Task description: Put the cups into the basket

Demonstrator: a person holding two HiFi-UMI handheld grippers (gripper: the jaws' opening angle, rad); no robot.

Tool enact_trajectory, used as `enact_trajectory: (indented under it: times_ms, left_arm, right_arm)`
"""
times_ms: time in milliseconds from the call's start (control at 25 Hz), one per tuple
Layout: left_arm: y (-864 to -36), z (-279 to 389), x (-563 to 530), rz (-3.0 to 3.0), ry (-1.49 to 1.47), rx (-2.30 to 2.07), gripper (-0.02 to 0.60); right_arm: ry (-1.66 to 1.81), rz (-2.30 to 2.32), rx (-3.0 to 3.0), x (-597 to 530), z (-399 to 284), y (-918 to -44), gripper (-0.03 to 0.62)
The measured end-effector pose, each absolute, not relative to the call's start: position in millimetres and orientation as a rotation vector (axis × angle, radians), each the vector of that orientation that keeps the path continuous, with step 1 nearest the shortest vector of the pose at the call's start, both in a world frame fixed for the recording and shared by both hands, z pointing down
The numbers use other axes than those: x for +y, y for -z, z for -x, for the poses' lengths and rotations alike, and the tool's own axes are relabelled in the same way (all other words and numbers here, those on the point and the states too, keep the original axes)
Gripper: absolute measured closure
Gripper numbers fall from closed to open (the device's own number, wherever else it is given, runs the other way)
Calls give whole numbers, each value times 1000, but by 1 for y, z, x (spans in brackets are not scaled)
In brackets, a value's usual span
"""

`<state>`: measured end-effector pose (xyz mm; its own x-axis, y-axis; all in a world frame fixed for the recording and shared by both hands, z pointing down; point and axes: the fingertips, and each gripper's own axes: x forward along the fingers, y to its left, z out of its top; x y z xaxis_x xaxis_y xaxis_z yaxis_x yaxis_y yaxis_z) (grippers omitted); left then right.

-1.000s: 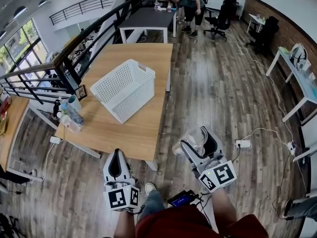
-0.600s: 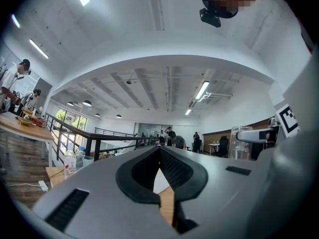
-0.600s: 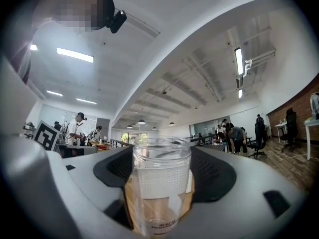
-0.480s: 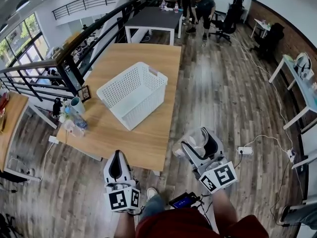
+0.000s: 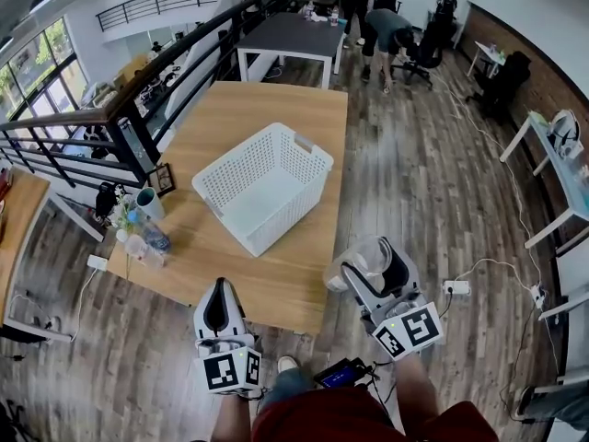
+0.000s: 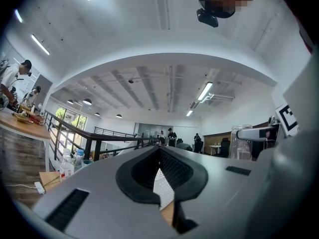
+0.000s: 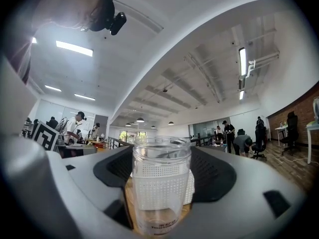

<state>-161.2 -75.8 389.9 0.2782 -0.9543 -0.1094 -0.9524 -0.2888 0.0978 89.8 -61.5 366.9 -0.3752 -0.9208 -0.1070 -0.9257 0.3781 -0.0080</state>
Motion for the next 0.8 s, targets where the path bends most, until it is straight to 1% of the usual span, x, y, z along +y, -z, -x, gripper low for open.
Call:
enact_trajectory:
  times_ms: [400,800]
  left_arm:
    - [-388,187,-114,-2506,256,-1836,581]
    - [-384,181,-138,-2519,257,-1830,581]
  right_arm:
    - [-110,1751,2505,-90,-70,-357,241]
    - [-108,1770,2460,-112,-84,-356,241]
